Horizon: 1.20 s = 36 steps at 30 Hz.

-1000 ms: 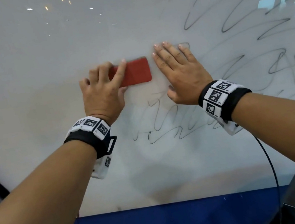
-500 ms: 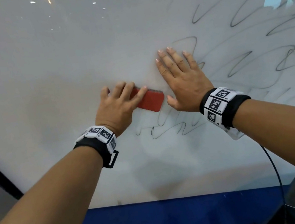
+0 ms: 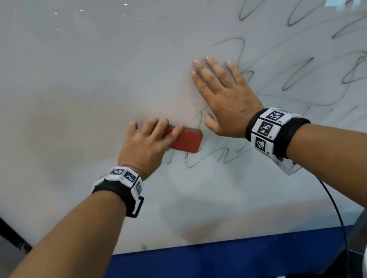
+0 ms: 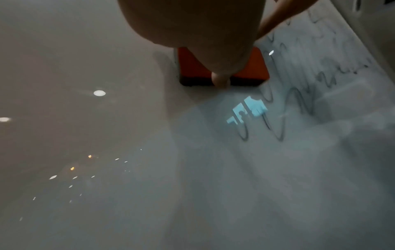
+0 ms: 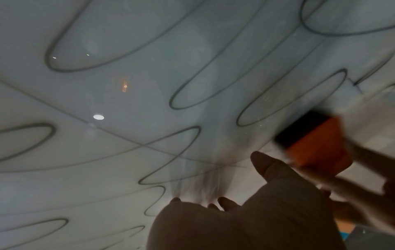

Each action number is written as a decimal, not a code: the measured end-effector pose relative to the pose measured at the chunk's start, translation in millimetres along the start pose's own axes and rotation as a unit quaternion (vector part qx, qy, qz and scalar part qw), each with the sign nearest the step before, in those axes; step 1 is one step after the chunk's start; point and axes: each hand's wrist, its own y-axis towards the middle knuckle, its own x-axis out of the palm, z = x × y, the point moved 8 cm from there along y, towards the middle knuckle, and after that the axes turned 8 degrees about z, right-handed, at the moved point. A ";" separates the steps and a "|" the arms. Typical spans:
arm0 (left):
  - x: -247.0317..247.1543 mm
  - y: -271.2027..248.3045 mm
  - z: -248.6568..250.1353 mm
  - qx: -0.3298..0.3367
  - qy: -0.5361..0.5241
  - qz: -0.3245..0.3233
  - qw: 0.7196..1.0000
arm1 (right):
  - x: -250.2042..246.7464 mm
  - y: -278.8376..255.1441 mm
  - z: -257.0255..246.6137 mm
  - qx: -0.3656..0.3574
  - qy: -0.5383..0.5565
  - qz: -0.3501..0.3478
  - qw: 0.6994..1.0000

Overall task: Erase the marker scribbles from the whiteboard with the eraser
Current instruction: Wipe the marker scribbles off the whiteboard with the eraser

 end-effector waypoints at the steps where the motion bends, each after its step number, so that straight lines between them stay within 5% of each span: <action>1: -2.9 4.7 -7.1 -0.004 0.006 0.006 1.000 | -0.1 -0.1 -0.1 0.000 0.002 0.002 1.000; 5: -13.4 14.1 -35.0 -0.107 0.022 0.011 0.994 | 0.5 0.0 -1.7 0.009 0.010 0.001 1.000; 11: 5.3 -11.8 11.1 -0.044 -0.032 -0.013 0.998 | -3.8 -1.5 -10.7 0.008 0.034 0.024 0.999; 14: 1.4 -5.7 3.2 -0.073 -0.064 -0.010 0.995 | 3.0 -16.0 -40.0 -0.054 0.069 0.047 0.995; 18: 1.3 -0.8 -8.7 -0.135 -0.112 -0.015 0.984 | 32.1 -32.1 -67.9 -0.044 0.098 0.010 0.994; 29: 16.8 -24.0 -45.9 -0.138 0.001 -0.180 0.974 | 42.5 -32.2 -76.0 -0.059 0.075 0.071 0.993; 36: 19.4 -27.3 -48.8 -0.128 -0.001 -0.173 0.977 | 38.9 -26.8 -81.4 -0.119 0.091 0.087 0.985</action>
